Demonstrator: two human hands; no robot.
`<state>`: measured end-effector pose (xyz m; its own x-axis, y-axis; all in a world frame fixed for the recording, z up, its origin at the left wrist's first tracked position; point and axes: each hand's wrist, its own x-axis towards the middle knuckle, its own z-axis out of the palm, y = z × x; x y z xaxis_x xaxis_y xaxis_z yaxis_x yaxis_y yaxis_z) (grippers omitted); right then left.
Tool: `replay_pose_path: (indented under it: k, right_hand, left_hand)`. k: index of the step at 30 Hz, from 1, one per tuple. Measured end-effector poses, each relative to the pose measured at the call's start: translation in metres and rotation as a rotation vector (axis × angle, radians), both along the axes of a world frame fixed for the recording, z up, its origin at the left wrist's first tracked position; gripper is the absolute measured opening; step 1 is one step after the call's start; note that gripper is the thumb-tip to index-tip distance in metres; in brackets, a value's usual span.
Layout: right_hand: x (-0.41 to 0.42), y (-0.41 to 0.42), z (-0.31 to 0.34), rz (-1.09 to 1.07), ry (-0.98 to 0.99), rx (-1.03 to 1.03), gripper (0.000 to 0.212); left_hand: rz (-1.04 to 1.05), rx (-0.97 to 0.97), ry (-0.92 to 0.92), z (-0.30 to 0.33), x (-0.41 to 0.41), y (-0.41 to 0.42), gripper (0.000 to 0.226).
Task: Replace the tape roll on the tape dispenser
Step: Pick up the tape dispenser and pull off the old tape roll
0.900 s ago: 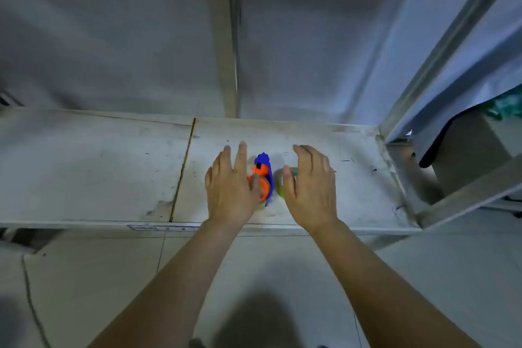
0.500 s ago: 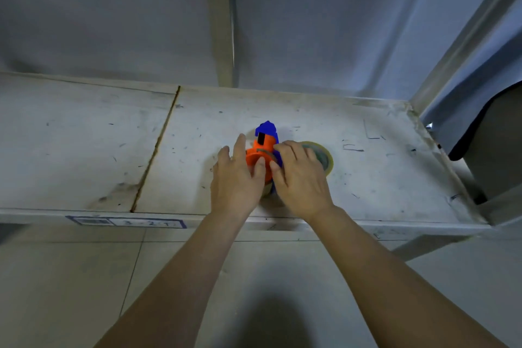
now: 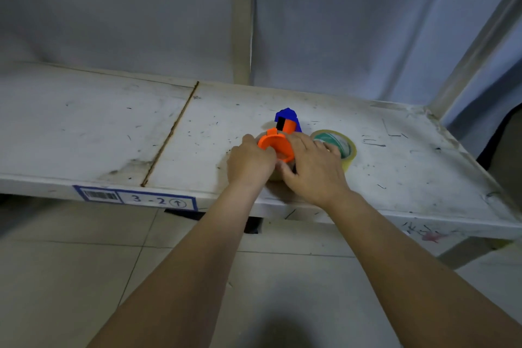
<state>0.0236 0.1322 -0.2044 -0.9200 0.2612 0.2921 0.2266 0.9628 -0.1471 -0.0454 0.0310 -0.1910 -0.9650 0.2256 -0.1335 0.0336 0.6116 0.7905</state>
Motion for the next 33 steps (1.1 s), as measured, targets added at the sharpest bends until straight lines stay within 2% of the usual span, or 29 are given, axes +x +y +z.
replay_pose_path:
  k: [6,14,18,24,26,30,33]
  right_hand:
    - [0.008,-0.015,0.014,0.024,-0.021,-0.042,0.071]
    - [0.041,-0.049,0.029,0.063,0.119,-0.28,0.089]
    - [0.057,-0.069,0.041,0.097,0.244,-0.379,0.085]
    - [0.059,-0.099,0.057,0.126,0.28,-0.448,0.082]
    - [0.058,-0.101,0.056,0.093,0.306,-0.46,0.078]
    - [0.055,-0.089,0.046,-0.105,0.296,-0.262,0.071]
    - [0.05,-0.073,0.042,-0.106,0.241,-0.355,0.071]
  left_hand:
    - [0.012,0.081,-0.043,0.018,0.015,-0.013,0.031]
    - [0.092,0.365,-0.126,0.041,0.057,-0.049,0.036]
    - [0.062,0.467,-0.114,0.061,0.072,-0.068,0.044]
    - [0.069,0.575,-0.067,0.066,0.077,-0.099,0.051]
    - [0.06,0.57,-0.03,0.061,0.073,-0.099,0.05]
    - [0.011,0.573,-0.005,0.047,0.071,-0.087,0.051]
    - [-0.008,0.634,-0.031,0.037,0.068,-0.075,0.045]
